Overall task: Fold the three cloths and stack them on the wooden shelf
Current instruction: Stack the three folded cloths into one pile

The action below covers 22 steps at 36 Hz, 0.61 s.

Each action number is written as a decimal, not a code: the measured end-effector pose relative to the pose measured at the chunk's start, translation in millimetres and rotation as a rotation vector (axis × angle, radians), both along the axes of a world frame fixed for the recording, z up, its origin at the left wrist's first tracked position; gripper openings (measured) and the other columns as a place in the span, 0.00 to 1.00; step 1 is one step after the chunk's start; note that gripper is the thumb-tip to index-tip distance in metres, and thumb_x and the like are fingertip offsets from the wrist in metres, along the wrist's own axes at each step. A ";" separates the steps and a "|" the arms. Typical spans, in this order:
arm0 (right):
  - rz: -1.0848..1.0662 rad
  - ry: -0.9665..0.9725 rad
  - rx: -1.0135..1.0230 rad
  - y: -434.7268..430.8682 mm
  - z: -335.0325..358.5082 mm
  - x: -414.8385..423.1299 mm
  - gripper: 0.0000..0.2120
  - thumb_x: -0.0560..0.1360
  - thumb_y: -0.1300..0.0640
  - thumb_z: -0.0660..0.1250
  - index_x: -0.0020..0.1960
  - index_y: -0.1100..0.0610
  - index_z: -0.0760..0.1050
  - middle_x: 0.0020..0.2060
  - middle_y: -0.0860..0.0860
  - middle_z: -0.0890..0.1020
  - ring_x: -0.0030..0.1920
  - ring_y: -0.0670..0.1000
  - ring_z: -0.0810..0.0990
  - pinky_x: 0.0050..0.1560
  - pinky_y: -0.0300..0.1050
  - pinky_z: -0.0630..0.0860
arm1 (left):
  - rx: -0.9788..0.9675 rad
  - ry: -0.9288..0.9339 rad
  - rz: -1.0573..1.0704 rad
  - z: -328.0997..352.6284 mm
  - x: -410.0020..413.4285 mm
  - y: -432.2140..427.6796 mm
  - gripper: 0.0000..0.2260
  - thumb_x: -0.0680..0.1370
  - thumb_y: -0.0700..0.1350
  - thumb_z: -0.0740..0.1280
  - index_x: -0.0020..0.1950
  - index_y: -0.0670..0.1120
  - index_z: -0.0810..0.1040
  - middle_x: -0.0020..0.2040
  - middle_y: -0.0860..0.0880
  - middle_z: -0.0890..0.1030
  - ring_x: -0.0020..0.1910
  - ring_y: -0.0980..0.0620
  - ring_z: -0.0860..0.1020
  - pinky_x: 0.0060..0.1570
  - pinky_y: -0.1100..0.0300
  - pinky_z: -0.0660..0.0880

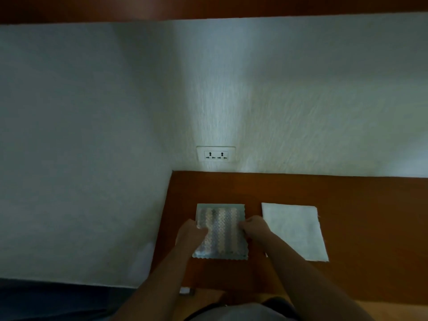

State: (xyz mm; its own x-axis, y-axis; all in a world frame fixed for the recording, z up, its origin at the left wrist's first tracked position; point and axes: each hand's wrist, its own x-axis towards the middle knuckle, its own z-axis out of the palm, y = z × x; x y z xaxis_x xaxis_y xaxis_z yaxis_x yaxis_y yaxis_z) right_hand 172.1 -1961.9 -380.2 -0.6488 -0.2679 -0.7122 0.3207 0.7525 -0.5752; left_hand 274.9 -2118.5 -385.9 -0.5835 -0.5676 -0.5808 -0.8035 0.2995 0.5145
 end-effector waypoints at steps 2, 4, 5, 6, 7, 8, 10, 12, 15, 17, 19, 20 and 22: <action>0.001 -0.020 0.010 -2.1 -2.0 -1.1 0.11 0.77 0.55 0.63 0.40 0.60 0.70 0.34 0.51 0.71 0.34 0.46 0.71 0.27 0.35 0.64 | 0.022 -0.005 0.007 -0.9 -0.9 -0.6 0.21 0.76 0.49 0.67 0.65 0.39 0.70 0.60 0.42 0.75 0.57 0.45 0.75 0.53 0.54 0.75; -0.002 -0.031 0.012 -4.9 -1.7 -0.7 0.11 0.77 0.54 0.65 0.49 0.62 0.73 0.39 0.52 0.74 0.38 0.48 0.74 0.28 0.36 0.65 | 0.040 -0.007 0.010 -2.7 -1.8 -2.1 0.23 0.75 0.50 0.69 0.64 0.39 0.70 0.60 0.42 0.76 0.57 0.45 0.76 0.53 0.54 0.75; -0.010 -0.033 0.011 -6.6 -1.9 -0.5 0.14 0.76 0.53 0.66 0.54 0.64 0.73 0.42 0.54 0.75 0.42 0.50 0.75 0.28 0.36 0.66 | 0.047 -0.009 0.020 -3.7 -2.3 -3.3 0.24 0.74 0.51 0.69 0.64 0.39 0.71 0.59 0.42 0.76 0.56 0.45 0.76 0.53 0.53 0.76; -0.016 -0.033 0.015 -8.0 -1.4 0.4 0.18 0.75 0.53 0.67 0.58 0.65 0.73 0.45 0.55 0.75 0.45 0.51 0.75 0.28 0.37 0.66 | 0.052 -0.010 0.029 -5.6 -2.8 -4.9 0.25 0.73 0.52 0.70 0.63 0.39 0.72 0.58 0.42 0.77 0.55 0.45 0.77 0.53 0.52 0.76; -0.021 -0.027 0.018 -9.4 -2.0 0.9 0.21 0.74 0.52 0.68 0.60 0.66 0.72 0.46 0.55 0.75 0.47 0.52 0.75 0.29 0.37 0.68 | 0.053 -0.014 0.032 -9.0 -3.3 -6.8 0.26 0.71 0.53 0.71 0.62 0.39 0.73 0.57 0.42 0.78 0.54 0.45 0.78 0.53 0.50 0.77; -0.027 -0.025 0.026 -10.7 -1.9 1.4 0.23 0.74 0.52 0.68 0.62 0.66 0.72 0.48 0.56 0.75 0.48 0.53 0.76 0.32 0.38 0.69 | 0.052 -0.019 0.033 -11.9 -4.2 -8.3 0.26 0.70 0.53 0.72 0.62 0.39 0.73 0.56 0.42 0.79 0.53 0.45 0.79 0.52 0.49 0.78; -0.043 -0.030 0.036 -12.6 -2.8 2.2 0.24 0.73 0.52 0.69 0.63 0.66 0.71 0.52 0.58 0.77 0.53 0.55 0.77 0.37 0.41 0.72 | 0.055 -0.030 0.041 -15.8 -5.6 -10.4 0.27 0.70 0.53 0.73 0.62 0.38 0.73 0.56 0.42 0.79 0.53 0.44 0.79 0.51 0.50 0.78; -0.049 -0.028 0.047 -13.4 -3.7 2.2 0.25 0.73 0.52 0.70 0.64 0.66 0.69 0.57 0.59 0.76 0.57 0.56 0.77 0.43 0.42 0.74 | 0.063 -0.032 0.052 -14.6 -6.9 -9.9 0.27 0.69 0.52 0.73 0.62 0.38 0.73 0.56 0.42 0.79 0.54 0.44 0.79 0.52 0.49 0.78; -0.070 -0.037 0.043 -14.3 -3.6 2.7 0.25 0.73 0.54 0.70 0.65 0.66 0.67 0.60 0.59 0.74 0.60 0.57 0.75 0.51 0.44 0.76 | 0.110 -0.039 0.090 -11.7 -8.1 -7.7 0.27 0.70 0.49 0.74 0.63 0.38 0.72 0.57 0.41 0.78 0.55 0.44 0.78 0.53 0.48 0.77; -0.095 -0.056 0.035 -14.3 -2.6 2.9 0.25 0.73 0.55 0.70 0.65 0.65 0.66 0.61 0.59 0.73 0.61 0.58 0.74 0.54 0.48 0.76 | 0.143 -0.052 0.116 -11.2 -8.4 -7.1 0.26 0.70 0.48 0.74 0.62 0.37 0.73 0.57 0.41 0.78 0.55 0.43 0.78 0.54 0.48 0.77; -0.112 -0.076 0.023 -14.4 -1.5 3.3 0.26 0.73 0.56 0.70 0.65 0.65 0.66 0.62 0.59 0.73 0.62 0.58 0.73 0.56 0.49 0.75 | 0.172 -0.057 0.140 -11.0 -9.0 -6.6 0.24 0.70 0.46 0.74 0.61 0.37 0.74 0.56 0.41 0.79 0.54 0.43 0.78 0.53 0.48 0.77; -0.120 -0.083 0.017 -14.3 -1.4 3.5 0.26 0.73 0.57 0.70 0.66 0.65 0.65 0.62 0.59 0.72 0.62 0.58 0.73 0.57 0.50 0.75 | 0.179 -0.058 0.147 -11.3 -9.4 -6.3 0.23 0.70 0.46 0.74 0.60 0.37 0.74 0.56 0.41 0.79 0.54 0.43 0.79 0.53 0.48 0.78; -0.123 -0.087 0.009 -14.3 -1.7 4.3 0.27 0.73 0.57 0.70 0.66 0.66 0.65 0.63 0.60 0.72 0.63 0.59 0.72 0.57 0.50 0.75 | 0.188 -0.061 0.154 -10.7 -10.1 -5.6 0.23 0.70 0.45 0.74 0.60 0.36 0.74 0.56 0.40 0.79 0.53 0.43 0.79 0.53 0.49 0.78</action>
